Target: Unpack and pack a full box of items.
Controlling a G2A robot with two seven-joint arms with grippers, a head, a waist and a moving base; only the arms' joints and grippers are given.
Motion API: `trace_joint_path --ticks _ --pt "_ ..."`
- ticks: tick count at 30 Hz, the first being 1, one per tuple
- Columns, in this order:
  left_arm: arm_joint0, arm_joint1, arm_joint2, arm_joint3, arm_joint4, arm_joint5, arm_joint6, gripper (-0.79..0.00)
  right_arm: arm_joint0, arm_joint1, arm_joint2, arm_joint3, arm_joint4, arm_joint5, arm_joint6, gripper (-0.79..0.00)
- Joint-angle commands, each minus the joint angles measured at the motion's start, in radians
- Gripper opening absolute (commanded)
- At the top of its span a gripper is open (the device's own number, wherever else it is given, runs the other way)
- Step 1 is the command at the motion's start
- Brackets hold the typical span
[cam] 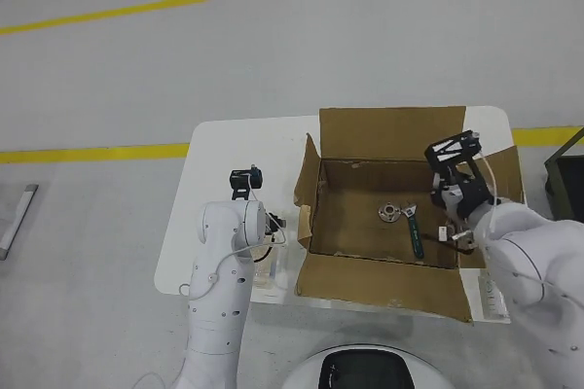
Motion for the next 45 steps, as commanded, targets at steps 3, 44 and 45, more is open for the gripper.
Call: trace_joint_path --ticks 3,44,45 --pt "0.000 0.000 0.000 0.000 0.000 0.000 0.000 0.000 0.046 -0.001 -0.017 0.125 0.035 -0.031 0.018 -0.785" --pt "0.000 0.000 0.000 0.000 0.000 0.000 0.000 0.000 0.385 -0.061 -0.355 0.697 -0.085 -0.073 0.117 -0.554" --pt "0.000 0.000 0.000 0.000 0.000 0.000 0.000 0.000 0.388 -0.062 -0.357 0.712 -0.078 -0.082 0.111 -0.520"
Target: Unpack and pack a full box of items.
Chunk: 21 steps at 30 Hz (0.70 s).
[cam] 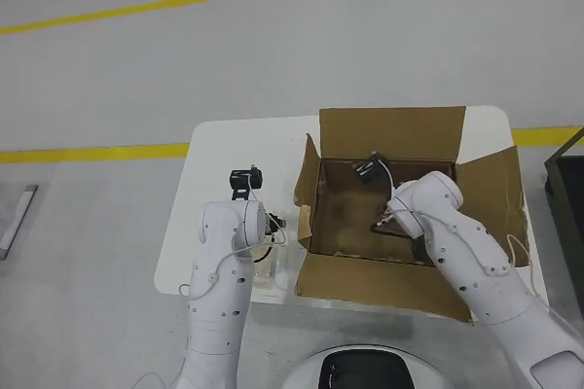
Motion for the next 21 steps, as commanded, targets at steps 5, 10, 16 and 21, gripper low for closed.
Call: trace_joint_path --ticks 5,10,16,21 --pt "0.000 0.000 0.000 0.000 0.000 0.000 0.000 0.000 0.013 -0.004 -0.005 0.056 0.027 -0.050 -0.028 -0.496" --pt "0.000 0.000 0.000 0.000 0.000 0.000 0.000 0.000 0.003 -0.003 -0.004 0.052 0.036 -0.085 -0.048 -0.489" --pt "0.000 0.000 0.000 0.000 0.000 0.000 0.000 0.000 0.005 -0.004 -0.007 0.080 0.046 -0.114 -0.074 -0.474" --pt "0.000 0.000 0.000 0.000 0.000 0.000 0.000 0.000 0.011 -0.009 -0.024 0.104 0.045 -0.119 -0.090 -0.468"
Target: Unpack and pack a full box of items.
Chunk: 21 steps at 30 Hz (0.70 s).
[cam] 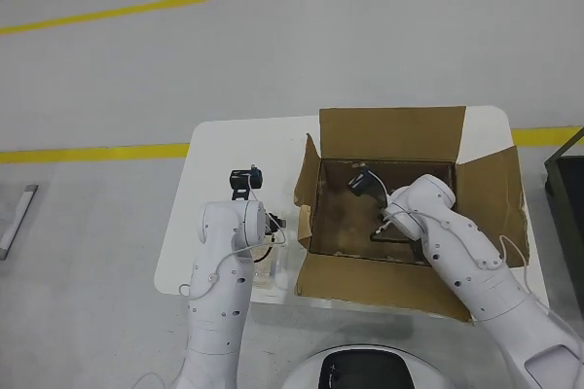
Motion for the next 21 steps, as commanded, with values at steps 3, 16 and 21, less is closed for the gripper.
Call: trace_joint_path --ticks 3,16,21 --pt "0.000 0.000 0.000 0.000 0.000 0.000 0.000 0.000 0.009 -0.004 -0.012 0.024 -0.002 -0.001 -0.009 -0.474" --pt "0.000 0.000 0.000 0.000 0.000 0.000 0.000 0.000 0.035 -0.015 -0.033 0.094 -0.011 0.002 -0.022 -0.489" --pt "0.000 0.000 0.000 0.000 0.000 0.000 0.000 0.000 0.040 -0.018 -0.037 0.107 -0.013 0.002 -0.022 -0.493"
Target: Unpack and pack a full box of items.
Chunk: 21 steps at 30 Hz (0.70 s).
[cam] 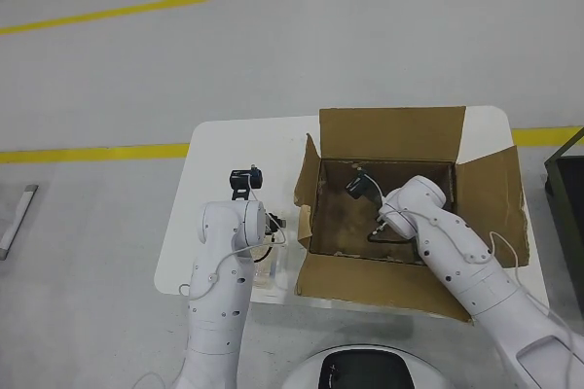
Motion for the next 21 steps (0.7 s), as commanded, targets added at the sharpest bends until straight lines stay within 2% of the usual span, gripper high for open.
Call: trace_joint_path --ticks 1,8,10,15,16,21 --pt "0.000 0.000 0.000 0.000 0.000 0.000 0.000 0.000 0.001 -0.001 0.000 0.002 0.001 -0.001 0.001 -0.496" --pt "0.000 0.000 0.000 0.000 0.000 0.000 0.000 0.000 0.006 -0.004 -0.001 0.011 -0.004 0.001 0.001 -0.536" --pt "0.000 0.000 0.000 0.000 0.000 0.000 0.000 0.000 0.007 -0.005 -0.002 0.014 -0.006 0.000 0.001 -0.594" --pt "0.000 0.000 0.000 0.000 0.000 0.000 0.000 0.000 0.011 -0.007 -0.005 0.022 -0.008 -0.001 0.003 -0.674" --pt "0.000 0.000 0.000 0.000 0.000 0.000 0.000 0.000 0.012 -0.008 -0.006 0.023 -0.009 -0.002 0.003 -0.785" --pt "0.000 0.000 0.000 0.000 0.000 0.000 0.000 0.000 0.014 -0.009 0.001 0.018 0.001 0.002 -0.001 -0.785"
